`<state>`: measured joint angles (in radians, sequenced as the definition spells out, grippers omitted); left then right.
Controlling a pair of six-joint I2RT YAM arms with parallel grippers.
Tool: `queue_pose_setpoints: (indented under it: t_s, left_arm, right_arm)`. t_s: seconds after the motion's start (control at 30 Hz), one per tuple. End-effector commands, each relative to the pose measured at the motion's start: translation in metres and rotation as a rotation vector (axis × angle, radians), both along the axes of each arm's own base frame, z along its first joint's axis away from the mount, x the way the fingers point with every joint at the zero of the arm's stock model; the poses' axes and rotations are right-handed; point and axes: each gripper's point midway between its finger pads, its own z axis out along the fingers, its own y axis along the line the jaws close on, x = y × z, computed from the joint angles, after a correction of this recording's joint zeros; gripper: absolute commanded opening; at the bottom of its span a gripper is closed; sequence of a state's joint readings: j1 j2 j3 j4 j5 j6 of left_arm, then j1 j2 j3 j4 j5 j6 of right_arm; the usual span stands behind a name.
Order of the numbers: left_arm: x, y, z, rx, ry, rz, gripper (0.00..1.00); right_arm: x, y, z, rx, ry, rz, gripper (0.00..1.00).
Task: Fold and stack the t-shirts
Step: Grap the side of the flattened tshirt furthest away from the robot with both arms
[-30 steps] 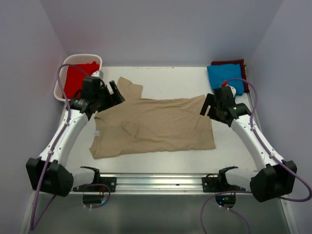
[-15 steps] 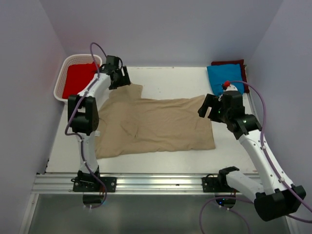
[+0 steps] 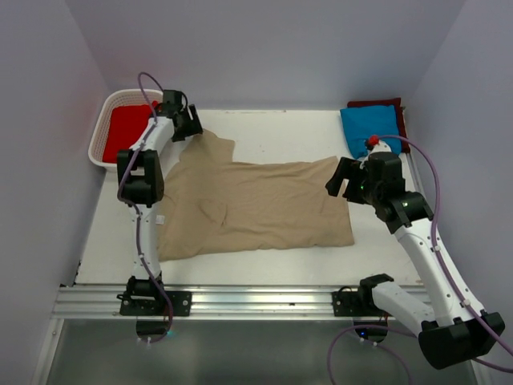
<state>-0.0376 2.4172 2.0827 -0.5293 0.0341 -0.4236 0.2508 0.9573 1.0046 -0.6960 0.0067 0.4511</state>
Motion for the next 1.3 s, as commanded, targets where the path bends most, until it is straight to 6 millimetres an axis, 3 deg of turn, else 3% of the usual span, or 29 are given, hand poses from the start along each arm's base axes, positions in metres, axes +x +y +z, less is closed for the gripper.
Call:
queue_pose_setpoints:
  t_s: [0.0, 0.23, 0.57, 0.67, 0.73, 0.8, 0.87, 1.27]
  left_arm:
    - [0.029, -0.017, 0.024, -0.055, -0.126, -0.090, 0.73]
    - [0.043, -0.026, 0.023, -0.147, -0.190, -0.118, 0.73]
    - [0.048, -0.018, -0.005, -0.184, -0.173, -0.098, 0.73]
    - [0.049, -0.020, -0.010, -0.206, -0.173, -0.094, 0.73]
    - [0.051, -0.023, -0.012, -0.226, -0.179, -0.091, 0.71]
    - [0.050, -0.010, -0.016, -0.253, -0.177, -0.071, 0.63]
    - [0.051, -0.011, -0.016, -0.279, -0.187, -0.078, 0.54]
    - [0.047, -0.010, -0.017, -0.325, -0.183, -0.081, 0.19]
  right_arm:
    - [-0.006, 0.003, -0.007, 0.001, 0.027, 0.029, 0.83]
    - [-0.008, 0.001, -0.010, -0.011, 0.043, 0.024, 0.82]
    - [-0.005, 0.001, -0.016, -0.018, 0.061, 0.018, 0.80]
    - [-0.005, 0.001, -0.017, -0.015, 0.063, 0.014, 0.76]
    - [-0.004, 0.001, -0.019, -0.015, 0.068, 0.013, 0.65]
    - [-0.004, 0.002, -0.020, -0.015, 0.069, 0.016, 0.56]
    - [-0.003, 0.002, -0.020, -0.014, 0.069, 0.013, 0.45]
    - [-0.001, 0.002, -0.024, -0.014, 0.076, 0.010, 0.40]
